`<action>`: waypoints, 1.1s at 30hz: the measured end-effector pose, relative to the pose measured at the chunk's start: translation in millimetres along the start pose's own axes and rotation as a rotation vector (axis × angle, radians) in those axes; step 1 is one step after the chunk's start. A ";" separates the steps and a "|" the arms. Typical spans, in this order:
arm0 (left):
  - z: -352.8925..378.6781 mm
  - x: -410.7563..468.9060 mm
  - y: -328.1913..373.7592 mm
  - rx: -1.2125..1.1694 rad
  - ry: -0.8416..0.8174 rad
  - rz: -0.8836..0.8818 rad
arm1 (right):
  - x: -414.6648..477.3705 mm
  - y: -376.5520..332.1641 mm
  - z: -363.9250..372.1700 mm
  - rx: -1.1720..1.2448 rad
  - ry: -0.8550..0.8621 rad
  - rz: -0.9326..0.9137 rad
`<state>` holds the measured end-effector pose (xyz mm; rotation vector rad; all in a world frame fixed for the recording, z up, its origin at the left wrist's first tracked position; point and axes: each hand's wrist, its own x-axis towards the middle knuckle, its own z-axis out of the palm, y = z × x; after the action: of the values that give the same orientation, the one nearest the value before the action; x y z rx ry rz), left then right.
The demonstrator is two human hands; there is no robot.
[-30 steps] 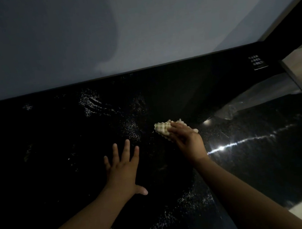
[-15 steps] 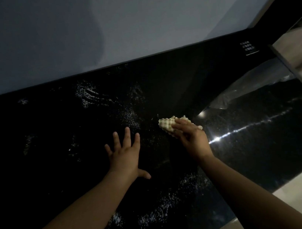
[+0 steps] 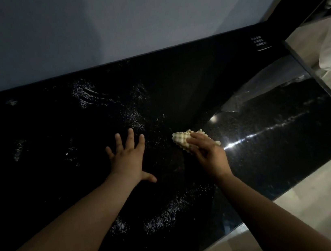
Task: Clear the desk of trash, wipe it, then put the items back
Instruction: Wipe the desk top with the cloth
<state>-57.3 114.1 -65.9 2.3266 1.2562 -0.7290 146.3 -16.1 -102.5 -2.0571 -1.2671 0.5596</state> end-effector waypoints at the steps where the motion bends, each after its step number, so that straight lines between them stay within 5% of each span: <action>1: -0.3 -0.3 0.4 0.002 0.002 -0.002 | -2.0 2.0 -0.8 -0.003 0.000 -0.007; 18: 18.5 -41.3 13.5 -0.060 0.130 0.093 | -57.4 16.3 -13.8 0.003 0.006 0.022; 33: 71.6 -89.3 43.0 0.040 -0.022 0.067 | -127.8 28.5 -31.1 -0.064 0.002 0.028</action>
<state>-80.2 -5.9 -63.4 2.3737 1.1583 -0.7622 127.6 -149.3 -98.6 -2.1307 -1.2714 0.5359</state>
